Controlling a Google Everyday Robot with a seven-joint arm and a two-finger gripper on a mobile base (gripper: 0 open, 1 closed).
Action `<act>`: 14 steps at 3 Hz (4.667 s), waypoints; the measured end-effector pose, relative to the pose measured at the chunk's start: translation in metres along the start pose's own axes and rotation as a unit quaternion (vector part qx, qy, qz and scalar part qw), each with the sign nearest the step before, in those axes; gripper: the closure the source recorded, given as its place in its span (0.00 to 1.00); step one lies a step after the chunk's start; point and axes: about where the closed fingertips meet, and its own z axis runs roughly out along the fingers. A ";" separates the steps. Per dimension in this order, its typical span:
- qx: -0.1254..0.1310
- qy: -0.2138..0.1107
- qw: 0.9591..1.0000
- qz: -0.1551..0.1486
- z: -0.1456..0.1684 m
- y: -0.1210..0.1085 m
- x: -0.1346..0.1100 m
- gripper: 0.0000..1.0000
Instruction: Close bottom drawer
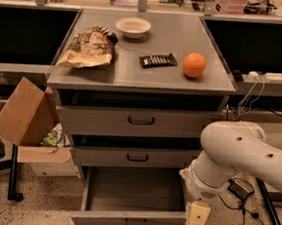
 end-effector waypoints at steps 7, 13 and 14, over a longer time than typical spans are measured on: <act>-0.101 -0.146 0.973 0.150 0.339 -0.055 0.054 1.00; -0.013 -0.154 0.940 0.303 0.469 -0.138 0.125 1.00; -0.001 -0.165 0.937 0.309 0.467 -0.146 0.124 1.00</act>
Offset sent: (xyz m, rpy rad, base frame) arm 0.0067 -0.0003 -0.2559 0.1584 0.1201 -0.2588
